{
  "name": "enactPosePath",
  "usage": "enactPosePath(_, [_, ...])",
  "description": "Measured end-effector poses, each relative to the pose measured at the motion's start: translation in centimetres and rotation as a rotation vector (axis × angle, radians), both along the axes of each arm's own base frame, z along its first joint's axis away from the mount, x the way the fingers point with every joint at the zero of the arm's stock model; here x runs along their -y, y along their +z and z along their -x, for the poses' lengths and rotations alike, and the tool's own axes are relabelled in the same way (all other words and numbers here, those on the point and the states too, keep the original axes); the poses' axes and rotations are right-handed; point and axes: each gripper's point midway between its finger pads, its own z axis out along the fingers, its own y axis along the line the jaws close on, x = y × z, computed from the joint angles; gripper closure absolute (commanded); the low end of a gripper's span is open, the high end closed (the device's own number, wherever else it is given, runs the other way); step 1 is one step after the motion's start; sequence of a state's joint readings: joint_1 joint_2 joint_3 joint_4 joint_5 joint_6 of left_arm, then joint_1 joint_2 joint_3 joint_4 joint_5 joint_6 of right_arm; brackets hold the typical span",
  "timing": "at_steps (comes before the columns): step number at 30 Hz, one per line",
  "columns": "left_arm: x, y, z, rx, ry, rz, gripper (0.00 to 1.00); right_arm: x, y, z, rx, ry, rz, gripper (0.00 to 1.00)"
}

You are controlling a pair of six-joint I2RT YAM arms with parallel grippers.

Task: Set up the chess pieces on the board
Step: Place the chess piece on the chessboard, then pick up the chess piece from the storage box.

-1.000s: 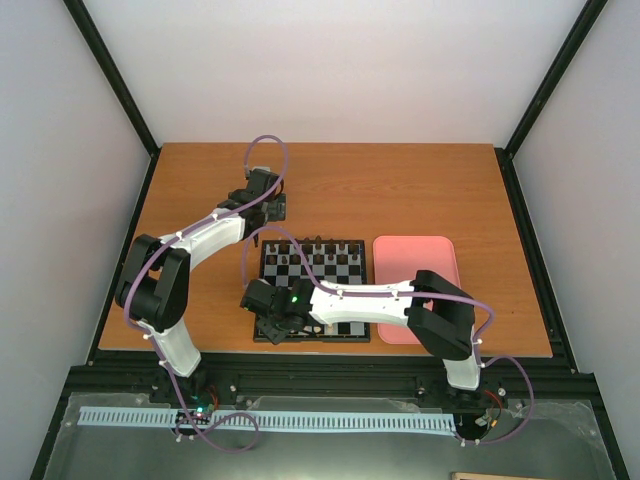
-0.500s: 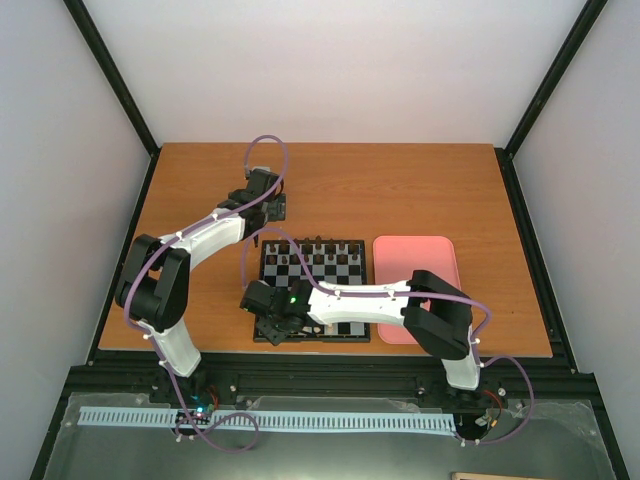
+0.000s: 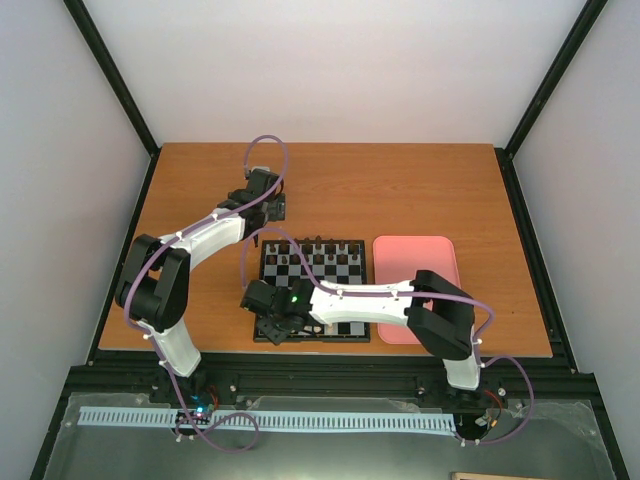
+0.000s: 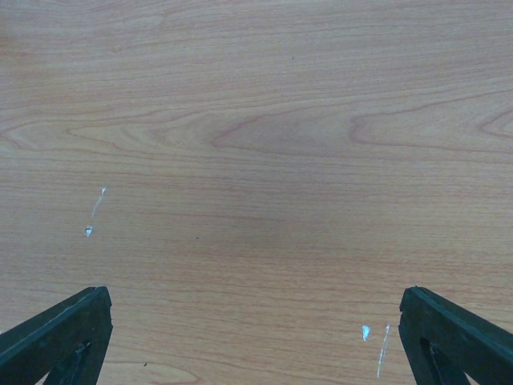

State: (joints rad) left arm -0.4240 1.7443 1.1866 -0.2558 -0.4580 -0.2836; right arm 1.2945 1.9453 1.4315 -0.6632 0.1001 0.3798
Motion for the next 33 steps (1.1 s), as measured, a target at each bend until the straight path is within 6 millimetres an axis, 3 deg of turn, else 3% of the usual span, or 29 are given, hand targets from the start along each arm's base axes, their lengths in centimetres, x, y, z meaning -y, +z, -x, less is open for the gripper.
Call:
enactPosePath(6, [0.0,0.0,0.0,0.001,0.002,-0.002,0.00,0.1,2.9,-0.2,0.033,0.012,-0.047,0.60])
enactPosePath(10, [0.0,0.0,0.0,0.001,0.002,-0.002,0.00,0.5,5.1,-0.7,0.073,-0.004,-0.078,0.51])
enactPosePath(16, [0.0,0.0,0.0,0.001,0.002,-0.002,0.00,3.5,7.7,-3.2,0.160,-0.112,-0.067,0.49])
enactPosePath(21, [0.0,0.0,0.0,0.001,0.002,-0.002,0.00,11.1,9.0,-7.6,0.205,-0.360,-0.039,0.49])
enactPosePath(25, [0.0,0.0,0.0,0.001,0.002,-0.002,0.00,18.8,7.2,-9.6,0.193,-0.592,0.049,0.49])
enactPosePath(29, [0.0,0.0,0.0,0.000,0.001,-0.001,0.00,26.2,4.0,-8.4,0.128,-0.788,0.177,0.49])
enactPosePath(33, [0.1,0.0,0.0,-0.001,-0.003,0.003,0.00,31.2,2.5,-5.4,0.084,-0.928,0.255,0.49])
